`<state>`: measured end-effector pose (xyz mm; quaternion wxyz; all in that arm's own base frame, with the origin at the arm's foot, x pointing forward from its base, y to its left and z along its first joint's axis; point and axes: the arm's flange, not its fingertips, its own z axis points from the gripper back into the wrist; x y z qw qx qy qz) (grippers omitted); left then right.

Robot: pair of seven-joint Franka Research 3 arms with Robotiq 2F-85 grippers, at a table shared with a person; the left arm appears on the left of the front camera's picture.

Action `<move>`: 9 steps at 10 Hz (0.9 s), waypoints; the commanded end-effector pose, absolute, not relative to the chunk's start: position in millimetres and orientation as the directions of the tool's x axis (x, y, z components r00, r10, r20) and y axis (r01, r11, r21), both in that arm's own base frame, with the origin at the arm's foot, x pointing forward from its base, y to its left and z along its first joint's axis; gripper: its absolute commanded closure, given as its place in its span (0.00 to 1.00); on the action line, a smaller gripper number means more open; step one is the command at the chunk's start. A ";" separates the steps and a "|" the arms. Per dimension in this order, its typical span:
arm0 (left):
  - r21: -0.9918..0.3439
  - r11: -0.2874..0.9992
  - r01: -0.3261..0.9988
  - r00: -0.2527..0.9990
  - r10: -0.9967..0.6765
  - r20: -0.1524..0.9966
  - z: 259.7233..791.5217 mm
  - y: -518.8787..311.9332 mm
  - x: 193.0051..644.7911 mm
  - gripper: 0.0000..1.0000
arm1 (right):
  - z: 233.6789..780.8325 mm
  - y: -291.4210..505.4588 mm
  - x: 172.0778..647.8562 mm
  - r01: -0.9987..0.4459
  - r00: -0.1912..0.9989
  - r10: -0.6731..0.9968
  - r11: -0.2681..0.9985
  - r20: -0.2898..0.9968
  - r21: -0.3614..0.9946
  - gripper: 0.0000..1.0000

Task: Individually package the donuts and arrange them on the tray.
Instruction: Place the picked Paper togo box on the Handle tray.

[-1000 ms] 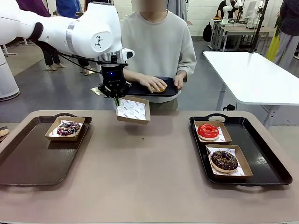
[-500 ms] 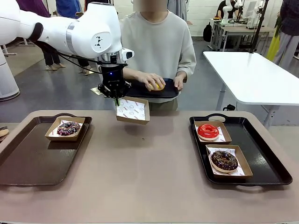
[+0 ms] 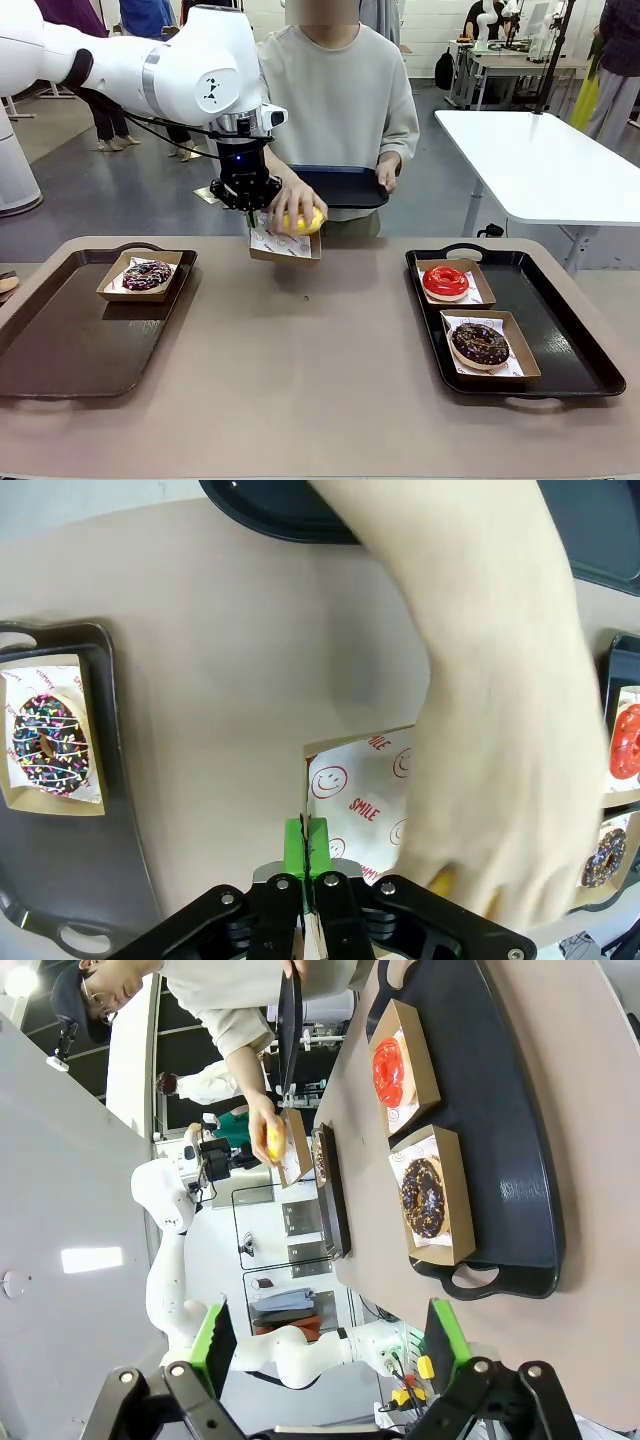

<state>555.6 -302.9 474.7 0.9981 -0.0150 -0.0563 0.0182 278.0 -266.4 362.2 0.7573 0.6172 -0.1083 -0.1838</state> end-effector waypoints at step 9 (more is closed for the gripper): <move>-0.033 0.999 -0.043 0.993 0.047 0.109 475.2 -302.5 555.1 1.00 | 363.8 -267.7 277.4 0.147 0.909 -0.411 0.162 -0.069 0.976 0.00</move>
